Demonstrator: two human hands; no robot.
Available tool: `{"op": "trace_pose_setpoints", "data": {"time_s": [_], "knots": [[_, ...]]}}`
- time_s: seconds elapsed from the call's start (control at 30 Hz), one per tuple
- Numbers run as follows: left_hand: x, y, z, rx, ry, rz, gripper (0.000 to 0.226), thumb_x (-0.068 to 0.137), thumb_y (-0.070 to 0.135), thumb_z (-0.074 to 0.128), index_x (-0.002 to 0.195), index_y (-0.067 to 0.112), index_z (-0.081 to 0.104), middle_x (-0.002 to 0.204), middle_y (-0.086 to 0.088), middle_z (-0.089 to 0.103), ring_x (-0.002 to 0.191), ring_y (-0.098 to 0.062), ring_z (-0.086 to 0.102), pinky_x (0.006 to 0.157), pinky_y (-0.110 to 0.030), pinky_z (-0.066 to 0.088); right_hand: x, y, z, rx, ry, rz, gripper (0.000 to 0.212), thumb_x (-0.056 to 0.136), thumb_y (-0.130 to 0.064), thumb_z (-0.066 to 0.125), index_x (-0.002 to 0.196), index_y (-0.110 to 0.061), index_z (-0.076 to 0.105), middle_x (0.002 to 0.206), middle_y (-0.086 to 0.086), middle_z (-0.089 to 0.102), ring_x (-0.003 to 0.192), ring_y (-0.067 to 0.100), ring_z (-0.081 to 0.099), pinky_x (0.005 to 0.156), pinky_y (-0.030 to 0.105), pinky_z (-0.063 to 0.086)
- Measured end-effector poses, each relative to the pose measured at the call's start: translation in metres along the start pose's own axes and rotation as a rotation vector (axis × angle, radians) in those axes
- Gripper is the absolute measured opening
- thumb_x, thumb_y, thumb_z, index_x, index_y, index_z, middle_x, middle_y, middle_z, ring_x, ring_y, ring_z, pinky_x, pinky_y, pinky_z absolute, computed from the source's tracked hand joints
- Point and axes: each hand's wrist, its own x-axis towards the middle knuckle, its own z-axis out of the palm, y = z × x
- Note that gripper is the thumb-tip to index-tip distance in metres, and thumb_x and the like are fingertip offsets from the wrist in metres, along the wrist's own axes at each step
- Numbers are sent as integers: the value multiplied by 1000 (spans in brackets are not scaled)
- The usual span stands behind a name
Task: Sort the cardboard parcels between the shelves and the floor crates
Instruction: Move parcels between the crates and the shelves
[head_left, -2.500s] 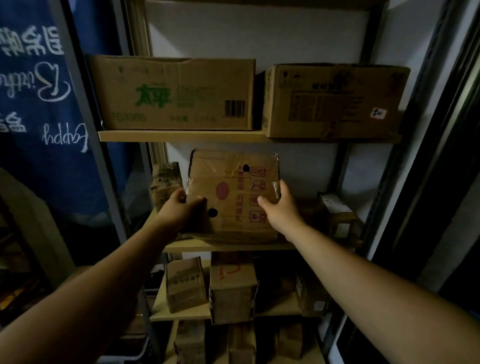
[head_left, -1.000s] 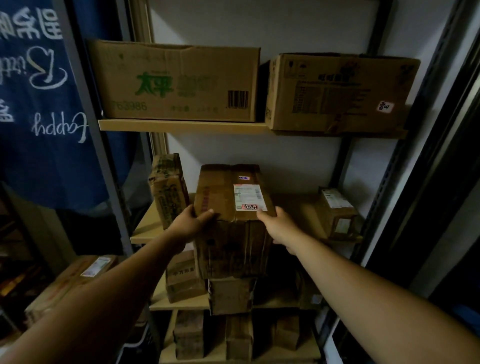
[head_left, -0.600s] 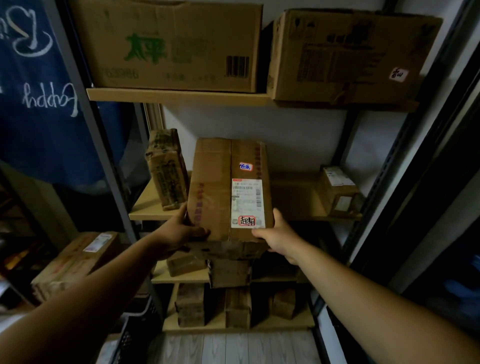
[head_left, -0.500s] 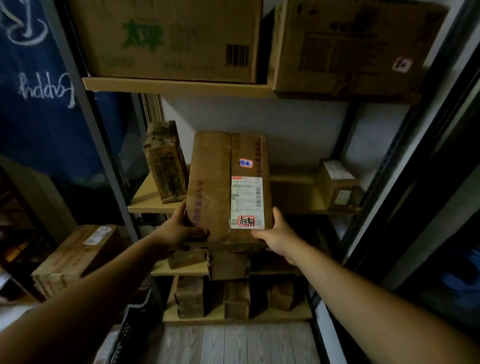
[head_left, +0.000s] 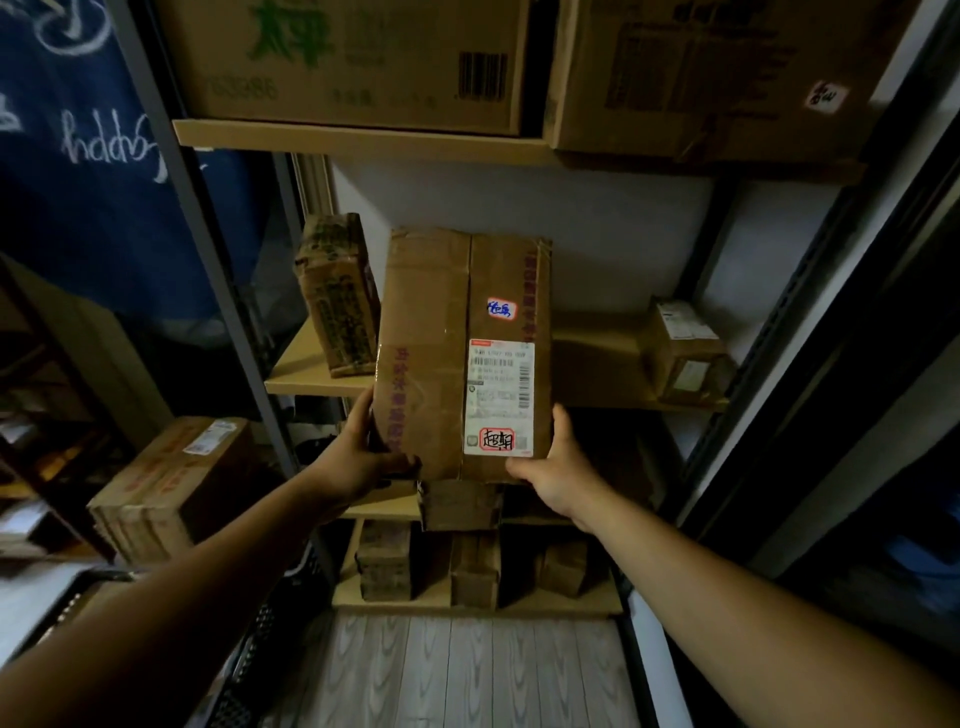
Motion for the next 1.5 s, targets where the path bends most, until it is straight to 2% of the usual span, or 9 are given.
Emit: {"op": "trace_pose_setpoints", "data": {"time_s": [0.3, 0.43, 0.53, 0.77, 0.97, 1.13, 1.3, 1.43, 1.5], "knots": [[-47, -11, 13, 28, 109, 81, 101, 77, -13, 66, 147, 34, 9, 121, 5, 47, 102, -14, 58, 63, -22, 56, -23, 15, -1, 49, -88, -74, 89, 88, 2, 60, 152, -22, 3, 147, 3, 39, 133, 18, 37, 103, 30, 32], [-73, -18, 9, 17, 117, 84, 102, 76, -10, 67, 140, 44, 10, 119, 11, 46, 106, -12, 54, 66, -24, 57, -44, 18, 8, 66, -100, -92, 89, 87, 3, 61, 151, -22, 5, 146, 3, 40, 124, 10, 40, 99, 27, 34], [-92, -20, -2, 17, 121, 76, 103, 76, -9, 67, 143, 44, 9, 118, 11, 47, 103, -14, 55, 64, -25, 58, -63, 15, 21, 64, -101, -79, 91, 88, 1, 61, 152, -22, 0, 149, 2, 35, 135, 17, 36, 104, 31, 32], [-169, -34, -83, 31, 160, 80, 99, 73, -10, 70, 142, 40, 20, 125, -1, 51, 116, -25, 55, 89, -51, 52, -116, -2, 109, 55, -108, -80, 95, 87, -5, 65, 153, -25, 0, 148, 0, 36, 136, 19, 35, 107, 35, 32], [-249, -44, -162, 13, 225, 57, 102, 75, -15, 66, 146, 37, 14, 122, 0, 50, 109, -23, 56, 65, -29, 58, -154, -21, 205, 77, -186, -88, 99, 83, -3, 67, 153, -25, 0, 145, 1, 42, 132, 20, 41, 109, 37, 36], [-295, -46, -225, 8, 315, 13, 99, 75, -14, 67, 146, 33, 17, 130, -14, 49, 110, -31, 56, 57, -24, 55, -166, -50, 272, 63, -285, -116, 95, 84, -3, 68, 153, -24, 6, 140, -1, 46, 128, 18, 44, 103, 32, 39], [-312, -46, -276, 3, 375, -9, 101, 68, -6, 73, 142, 38, 20, 120, -8, 55, 104, -31, 62, 77, -56, 56, -151, -71, 328, 52, -348, -146, 95, 81, -5, 71, 151, -27, 11, 138, 0, 49, 126, 21, 48, 104, 41, 43], [-298, -46, -311, -8, 409, -33, 91, 80, -17, 58, 143, 33, 18, 111, -4, 56, 92, -18, 62, 55, -24, 57, -122, -90, 363, 59, -414, -162, 91, 85, -1, 65, 152, -23, 7, 139, 0, 47, 122, 14, 46, 92, 23, 40], [-286, -44, -326, -3, 426, -40, 86, 81, -16, 58, 139, 36, 20, 107, -2, 56, 86, -15, 61, 51, -19, 53, -105, -99, 376, 68, -428, -186, 86, 86, 0, 64, 151, -20, 11, 139, 0, 47, 114, 10, 47, 80, 12, 42]]}}
